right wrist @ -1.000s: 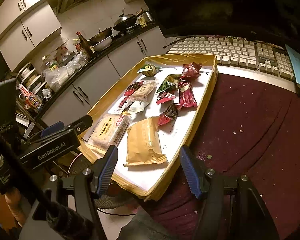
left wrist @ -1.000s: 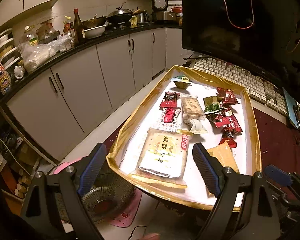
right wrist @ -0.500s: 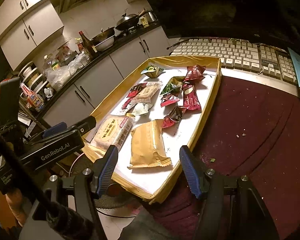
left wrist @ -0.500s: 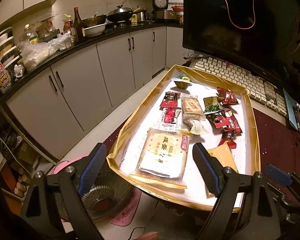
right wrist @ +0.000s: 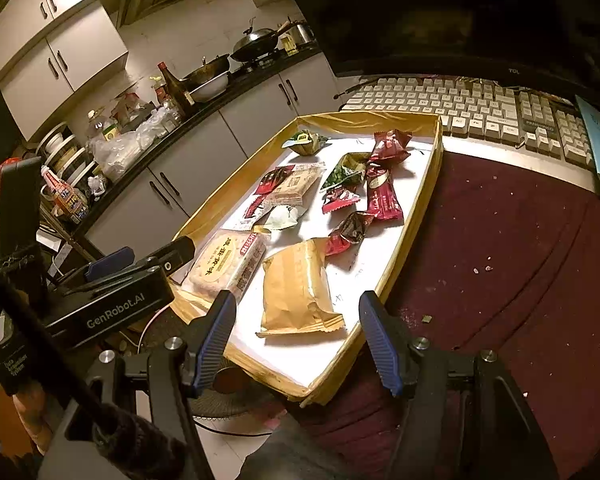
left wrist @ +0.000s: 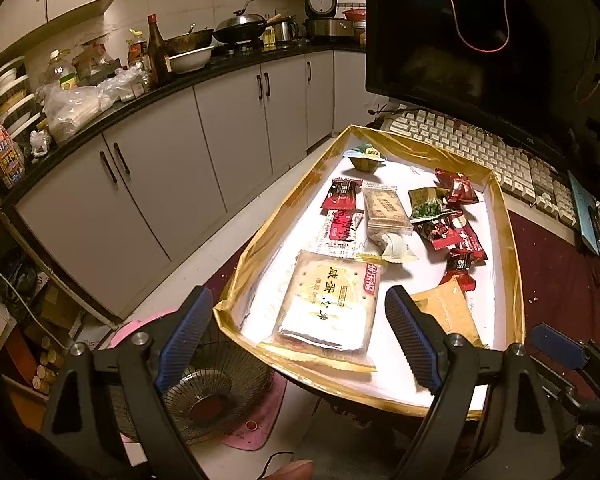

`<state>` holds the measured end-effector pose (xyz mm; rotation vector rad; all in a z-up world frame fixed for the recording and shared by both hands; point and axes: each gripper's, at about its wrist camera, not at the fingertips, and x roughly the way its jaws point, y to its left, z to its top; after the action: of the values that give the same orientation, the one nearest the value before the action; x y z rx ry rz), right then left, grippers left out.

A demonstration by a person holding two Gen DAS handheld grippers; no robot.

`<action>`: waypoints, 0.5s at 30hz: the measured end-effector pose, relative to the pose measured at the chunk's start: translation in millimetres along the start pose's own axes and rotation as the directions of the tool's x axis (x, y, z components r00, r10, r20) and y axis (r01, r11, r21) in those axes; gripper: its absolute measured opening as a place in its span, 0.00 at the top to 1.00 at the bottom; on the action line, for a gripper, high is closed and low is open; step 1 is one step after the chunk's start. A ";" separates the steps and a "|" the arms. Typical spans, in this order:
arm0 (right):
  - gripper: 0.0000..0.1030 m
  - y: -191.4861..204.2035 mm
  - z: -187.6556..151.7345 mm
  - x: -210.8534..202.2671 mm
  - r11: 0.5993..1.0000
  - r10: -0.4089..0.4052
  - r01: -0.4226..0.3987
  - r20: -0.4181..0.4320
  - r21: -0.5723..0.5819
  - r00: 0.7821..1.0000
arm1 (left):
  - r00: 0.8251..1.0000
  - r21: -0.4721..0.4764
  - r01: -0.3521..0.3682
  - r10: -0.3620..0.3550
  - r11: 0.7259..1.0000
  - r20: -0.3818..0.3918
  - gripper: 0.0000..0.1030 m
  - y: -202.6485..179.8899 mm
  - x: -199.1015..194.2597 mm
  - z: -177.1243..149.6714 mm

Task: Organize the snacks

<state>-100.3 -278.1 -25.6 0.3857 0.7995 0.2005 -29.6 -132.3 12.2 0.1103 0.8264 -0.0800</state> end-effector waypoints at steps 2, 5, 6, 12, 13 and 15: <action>0.38 1.6 0.0 -0.8 1.000 -0.004 0.004 0.003 -0.008 1.000 | 1.000 -0.001 0.002 -0.002 1.000 -0.001 0.14 -0.1 0.2 0.0; 0.38 2.3 0.0 -1.8 1.000 -0.005 0.005 0.006 -0.007 1.000 | 1.000 -0.004 0.001 -0.001 1.000 0.001 0.14 0.3 0.3 -0.2; 0.38 2.1 -0.2 -1.2 1.000 -0.003 0.003 0.006 -0.006 1.000 | 1.000 -0.004 0.000 0.000 1.000 0.000 0.14 -0.6 0.7 -0.6; 0.38 4.7 -1.4 1.6 1.000 -0.010 0.010 0.000 -0.009 1.000 | 1.000 0.000 0.002 -0.002 1.000 -0.011 0.14 -1.7 2.9 -2.5; 0.38 5.1 -1.8 1.7 1.000 -0.008 0.008 0.000 -0.010 1.000 | 1.000 -0.001 0.002 -0.002 1.000 -0.013 0.14 -1.8 2.8 -2.8; 0.38 5.4 -1.7 2.2 1.000 -0.016 0.016 0.002 -0.011 1.000 | 1.000 0.000 -0.002 0.002 1.000 -0.010 0.14 -1.6 2.8 -3.2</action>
<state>-100.3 -272.0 -25.9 0.3688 0.7995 0.1892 -30.3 -133.5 7.9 0.1112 0.8367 -0.0777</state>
